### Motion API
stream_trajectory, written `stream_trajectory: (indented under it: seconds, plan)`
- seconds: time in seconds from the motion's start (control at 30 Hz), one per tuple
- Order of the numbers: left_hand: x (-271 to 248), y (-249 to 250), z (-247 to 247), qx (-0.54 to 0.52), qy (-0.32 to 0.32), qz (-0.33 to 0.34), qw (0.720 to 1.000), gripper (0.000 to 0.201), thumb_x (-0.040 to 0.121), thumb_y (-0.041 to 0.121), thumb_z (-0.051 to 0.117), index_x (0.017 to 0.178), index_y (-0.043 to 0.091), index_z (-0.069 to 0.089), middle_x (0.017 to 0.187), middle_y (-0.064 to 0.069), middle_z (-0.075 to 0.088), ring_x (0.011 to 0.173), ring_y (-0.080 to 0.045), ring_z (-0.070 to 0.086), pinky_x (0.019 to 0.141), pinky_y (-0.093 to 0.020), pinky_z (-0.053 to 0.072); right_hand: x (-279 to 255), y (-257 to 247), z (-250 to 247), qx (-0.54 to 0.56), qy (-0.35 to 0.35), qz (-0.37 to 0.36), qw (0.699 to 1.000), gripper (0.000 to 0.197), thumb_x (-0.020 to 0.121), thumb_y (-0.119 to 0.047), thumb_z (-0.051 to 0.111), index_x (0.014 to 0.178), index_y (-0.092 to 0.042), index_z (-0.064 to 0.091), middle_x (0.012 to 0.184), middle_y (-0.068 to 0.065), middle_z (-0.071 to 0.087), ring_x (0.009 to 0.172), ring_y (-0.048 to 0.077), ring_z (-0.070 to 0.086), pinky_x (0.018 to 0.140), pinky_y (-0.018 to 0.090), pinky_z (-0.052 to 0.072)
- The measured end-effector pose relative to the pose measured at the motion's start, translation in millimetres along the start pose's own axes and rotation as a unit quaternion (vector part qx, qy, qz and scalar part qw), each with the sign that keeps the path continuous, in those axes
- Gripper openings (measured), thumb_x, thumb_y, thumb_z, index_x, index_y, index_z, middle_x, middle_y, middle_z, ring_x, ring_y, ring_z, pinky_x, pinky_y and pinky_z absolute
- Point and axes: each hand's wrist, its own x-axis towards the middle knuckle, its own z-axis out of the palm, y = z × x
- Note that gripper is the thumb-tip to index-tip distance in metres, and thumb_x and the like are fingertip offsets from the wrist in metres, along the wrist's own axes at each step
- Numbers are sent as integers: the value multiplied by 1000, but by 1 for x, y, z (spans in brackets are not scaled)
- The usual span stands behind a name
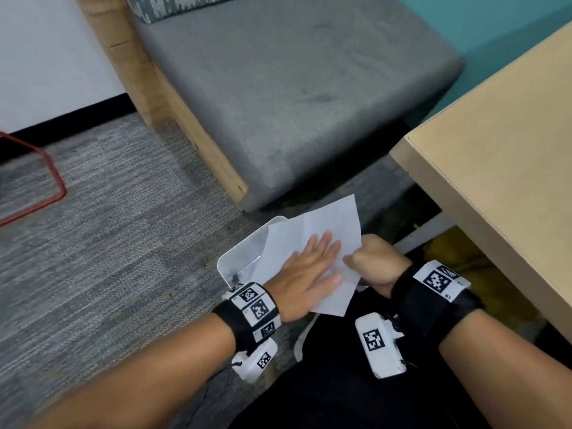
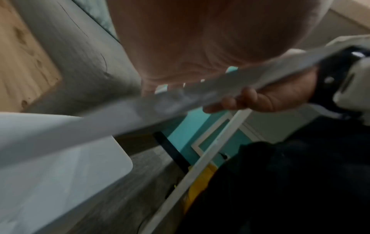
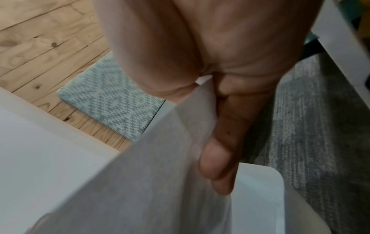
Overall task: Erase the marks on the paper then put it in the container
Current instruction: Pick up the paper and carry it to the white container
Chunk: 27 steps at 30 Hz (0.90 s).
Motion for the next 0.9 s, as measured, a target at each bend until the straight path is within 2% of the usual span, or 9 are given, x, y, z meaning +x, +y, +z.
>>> stream_trajectory:
  seconds: [0.07,0.27,0.37,0.43,0.53,0.63,0.7,0.8,0.9]
  plan:
    - [1,-16,7,-4,-22,-12,1000,61,101,59,17,154,42,-9,161,19,-21,146,-1,-24,117,-36,-9,4,1,1,28,4,11,1000,39,65,-1,45,93,1,72,100,26,72,96,43,68,84,49,54]
    - [-13,-82,0,66,-71,-194,976,66,96,65,6,155,39,-9,157,21,-23,150,-11,-16,121,-48,-6,11,5,-3,79,27,69,994,37,71,14,47,106,26,51,123,48,44,103,64,54,71,44,42]
    - [-13,-57,-13,15,17,-107,994,62,98,63,11,154,43,-9,159,22,-21,147,-2,-20,121,-45,-6,13,2,-2,102,33,47,993,29,80,21,42,106,27,52,121,47,49,89,44,62,74,42,46]
    - [-11,-25,-18,-17,48,-33,998,60,99,63,12,151,46,-12,160,22,-19,145,3,-21,119,-37,-9,15,2,1,89,22,34,995,28,81,19,39,94,14,64,113,38,62,89,42,66,79,46,52]
    - [-7,-9,-10,-34,-3,-13,999,57,100,61,11,149,47,-13,160,20,-21,146,2,-21,118,-35,-9,11,-2,5,104,-12,28,994,38,87,19,36,90,-1,69,105,26,70,96,41,68,82,47,55]
    - [-6,-51,-1,9,-70,-158,985,62,98,64,7,153,43,-9,158,19,-23,149,-9,-18,120,-49,-6,9,-1,2,111,-19,41,993,37,87,19,36,94,0,68,106,22,71,92,37,68,64,33,53]
    - [-9,-73,-4,42,-66,-232,970,69,93,70,3,154,41,-8,159,19,-22,151,-13,-14,120,-53,-4,9,1,-1,107,-3,48,993,34,87,18,39,96,3,67,107,23,70,91,38,68,60,30,52]
    - [-9,-52,-13,28,0,-125,992,63,96,66,8,152,45,-10,160,21,-21,148,-4,-18,120,-43,-7,10,0,-1,109,4,49,993,31,86,19,39,95,5,66,104,25,68,84,36,66,55,28,50]
    - [-6,-3,-14,9,40,0,999,57,102,55,17,151,44,-11,162,17,-19,146,1,-21,118,-34,-8,8,-5,5,120,-14,36,992,35,86,18,40,89,-1,68,98,24,70,83,36,68,66,35,53]
